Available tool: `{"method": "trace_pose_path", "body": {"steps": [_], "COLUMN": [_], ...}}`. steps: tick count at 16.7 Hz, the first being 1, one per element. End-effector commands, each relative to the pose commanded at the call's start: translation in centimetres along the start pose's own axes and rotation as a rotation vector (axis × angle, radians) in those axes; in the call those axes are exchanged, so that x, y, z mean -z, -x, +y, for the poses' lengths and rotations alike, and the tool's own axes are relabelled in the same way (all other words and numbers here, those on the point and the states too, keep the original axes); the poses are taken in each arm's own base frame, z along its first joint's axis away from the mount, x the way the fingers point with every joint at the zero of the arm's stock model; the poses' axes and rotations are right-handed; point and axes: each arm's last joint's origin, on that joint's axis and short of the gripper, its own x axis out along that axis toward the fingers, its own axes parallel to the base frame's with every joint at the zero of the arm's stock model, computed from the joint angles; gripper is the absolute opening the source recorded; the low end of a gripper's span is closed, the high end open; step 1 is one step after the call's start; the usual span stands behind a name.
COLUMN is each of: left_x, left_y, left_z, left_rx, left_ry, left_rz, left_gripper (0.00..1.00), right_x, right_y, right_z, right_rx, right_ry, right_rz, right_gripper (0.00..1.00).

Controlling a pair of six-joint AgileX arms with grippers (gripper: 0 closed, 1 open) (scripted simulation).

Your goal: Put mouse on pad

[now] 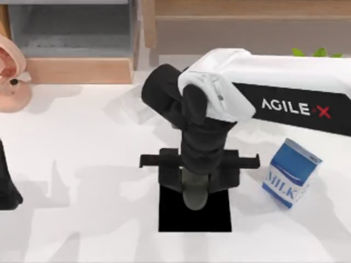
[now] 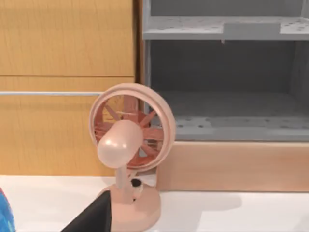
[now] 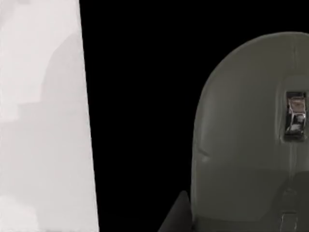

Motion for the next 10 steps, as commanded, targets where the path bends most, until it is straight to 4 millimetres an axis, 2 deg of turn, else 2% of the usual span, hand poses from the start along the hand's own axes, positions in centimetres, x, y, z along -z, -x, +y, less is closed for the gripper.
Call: {"method": "trace_pose_path", "body": {"steps": [4, 8, 10], "left_x": [0.0, 0.0, 0.0], "left_y": [0.0, 0.0, 0.0], "left_z": [0.0, 0.0, 0.0], "left_rx": [0.0, 0.0, 0.0], "left_ry": [0.0, 0.0, 0.0], "left_rz": [0.0, 0.0, 0.0], "left_gripper": [1.0, 1.0, 1.0], "right_x": [0.02, 0.03, 0.03], "right_y": [-1.07, -1.18, -1.18], "right_z": [0.04, 0.03, 0.03], "right_rx": [0.004, 0.007, 0.007], "right_ry": [0.001, 0.001, 0.001], "right_rz": [0.003, 0.005, 0.005], "right_gripper": [0.0, 0.0, 0.15]}}
